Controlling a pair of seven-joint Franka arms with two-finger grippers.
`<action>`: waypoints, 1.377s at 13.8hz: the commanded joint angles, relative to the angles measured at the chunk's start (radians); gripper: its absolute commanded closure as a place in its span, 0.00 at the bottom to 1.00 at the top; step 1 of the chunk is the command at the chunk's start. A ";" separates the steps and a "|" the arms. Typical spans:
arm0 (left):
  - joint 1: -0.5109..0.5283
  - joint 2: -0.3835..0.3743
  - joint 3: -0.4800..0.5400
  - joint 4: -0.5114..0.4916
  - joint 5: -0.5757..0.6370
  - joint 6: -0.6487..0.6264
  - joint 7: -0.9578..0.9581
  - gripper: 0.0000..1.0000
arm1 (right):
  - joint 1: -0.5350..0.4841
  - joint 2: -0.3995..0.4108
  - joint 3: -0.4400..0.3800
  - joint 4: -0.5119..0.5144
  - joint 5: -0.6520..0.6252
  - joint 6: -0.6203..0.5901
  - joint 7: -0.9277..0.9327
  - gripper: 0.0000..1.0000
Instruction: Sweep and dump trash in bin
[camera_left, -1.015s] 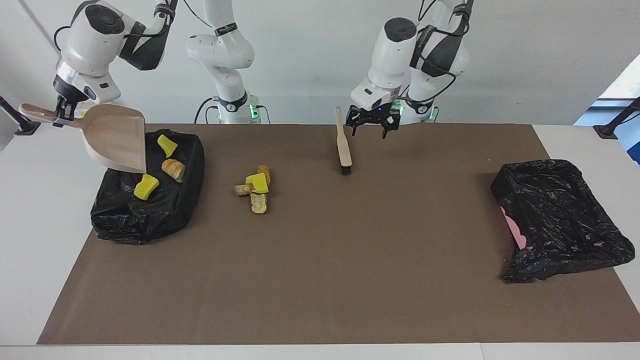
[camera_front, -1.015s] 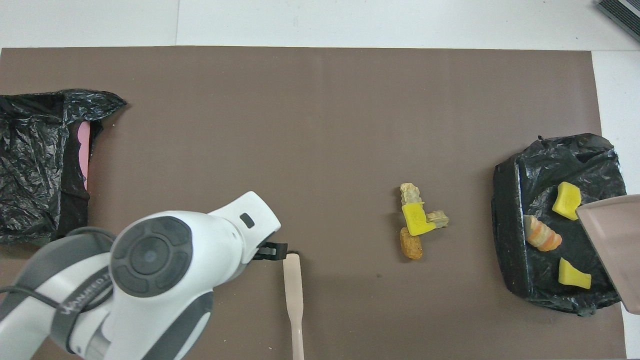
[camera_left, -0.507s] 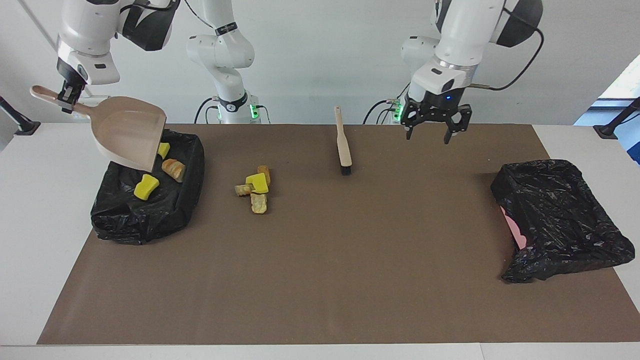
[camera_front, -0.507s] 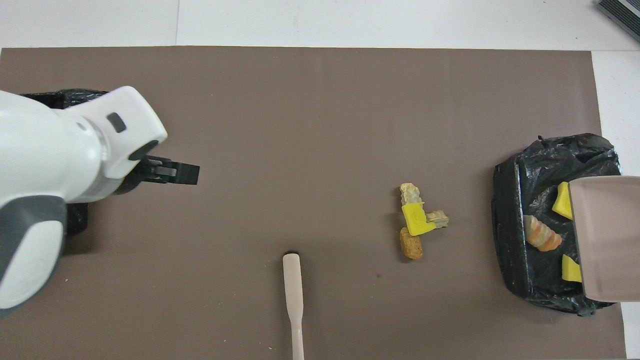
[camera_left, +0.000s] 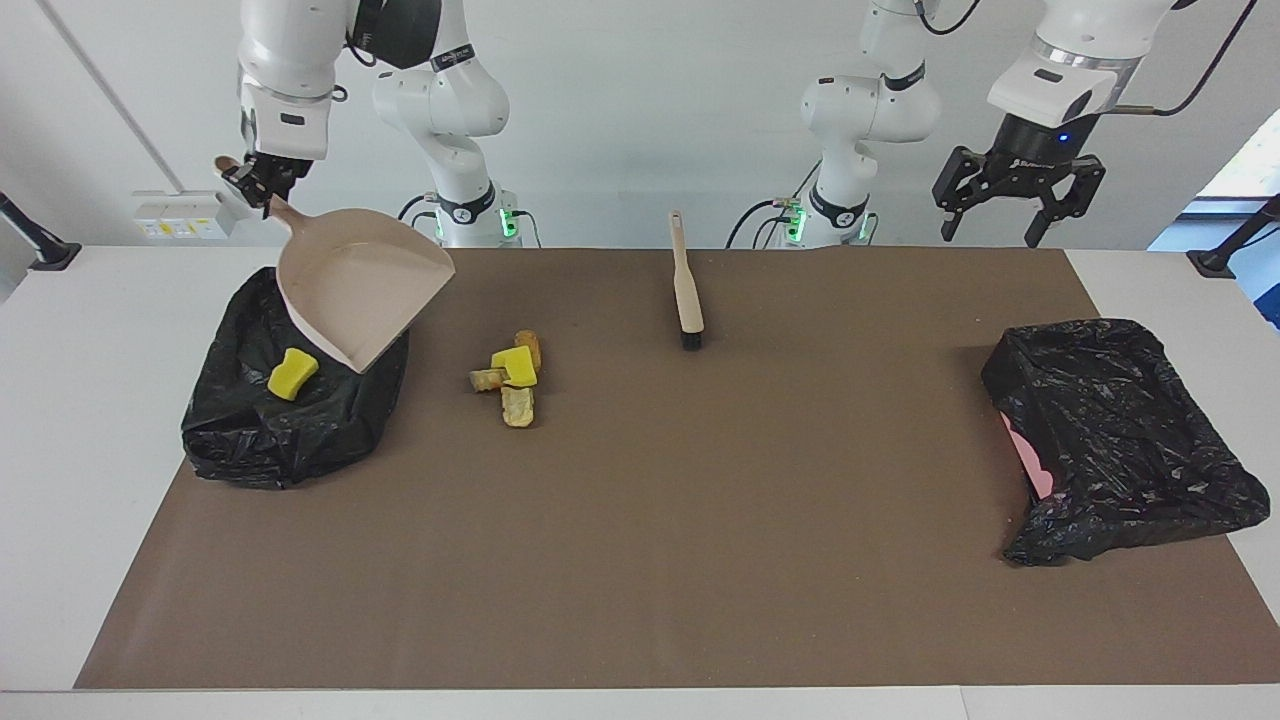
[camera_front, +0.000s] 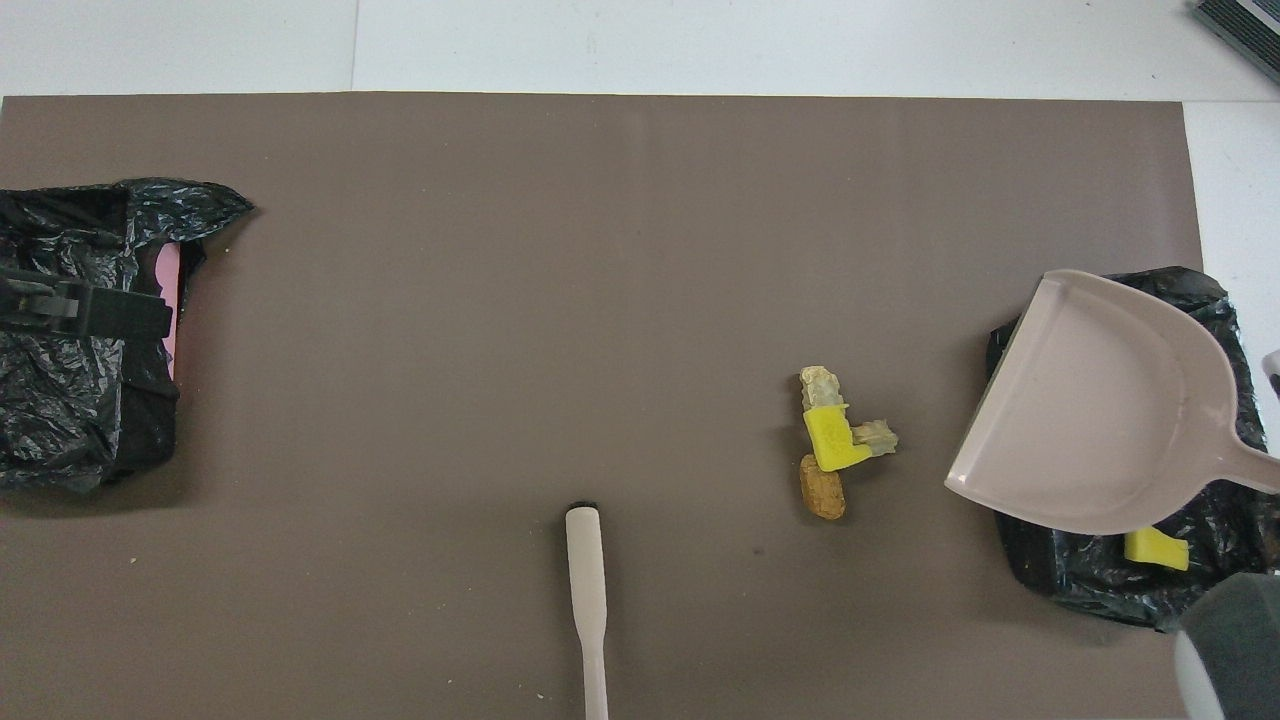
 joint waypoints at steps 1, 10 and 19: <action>0.053 0.064 -0.013 0.096 -0.031 -0.091 0.018 0.00 | -0.007 0.021 0.052 0.022 0.117 -0.024 0.350 1.00; 0.109 0.085 -0.007 0.150 -0.035 -0.135 0.163 0.00 | 0.162 0.350 0.159 0.227 0.329 0.045 1.142 1.00; 0.110 0.038 -0.004 0.092 -0.036 -0.147 0.165 0.00 | 0.482 0.881 0.152 0.589 0.302 0.339 1.628 1.00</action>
